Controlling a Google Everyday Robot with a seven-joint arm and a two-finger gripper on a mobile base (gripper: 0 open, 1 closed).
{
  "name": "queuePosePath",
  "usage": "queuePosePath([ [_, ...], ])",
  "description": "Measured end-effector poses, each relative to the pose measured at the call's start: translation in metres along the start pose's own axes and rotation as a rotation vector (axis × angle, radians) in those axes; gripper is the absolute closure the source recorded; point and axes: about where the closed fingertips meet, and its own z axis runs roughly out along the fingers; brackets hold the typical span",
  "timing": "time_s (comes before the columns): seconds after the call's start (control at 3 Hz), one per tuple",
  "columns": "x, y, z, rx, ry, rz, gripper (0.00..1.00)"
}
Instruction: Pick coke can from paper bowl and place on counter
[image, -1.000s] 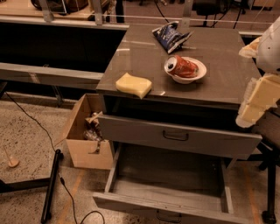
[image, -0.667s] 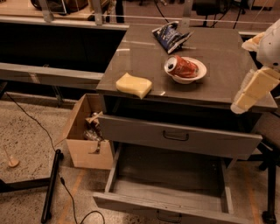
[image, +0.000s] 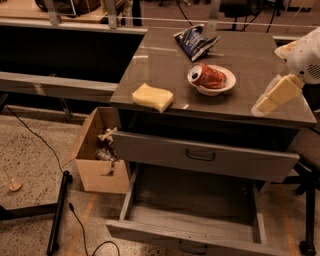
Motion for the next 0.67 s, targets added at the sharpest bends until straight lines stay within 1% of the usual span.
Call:
queuePosePath([
  [0.67,-0.0034,0.0009,0.0050,0.011,-0.016,-0.001,0.00],
])
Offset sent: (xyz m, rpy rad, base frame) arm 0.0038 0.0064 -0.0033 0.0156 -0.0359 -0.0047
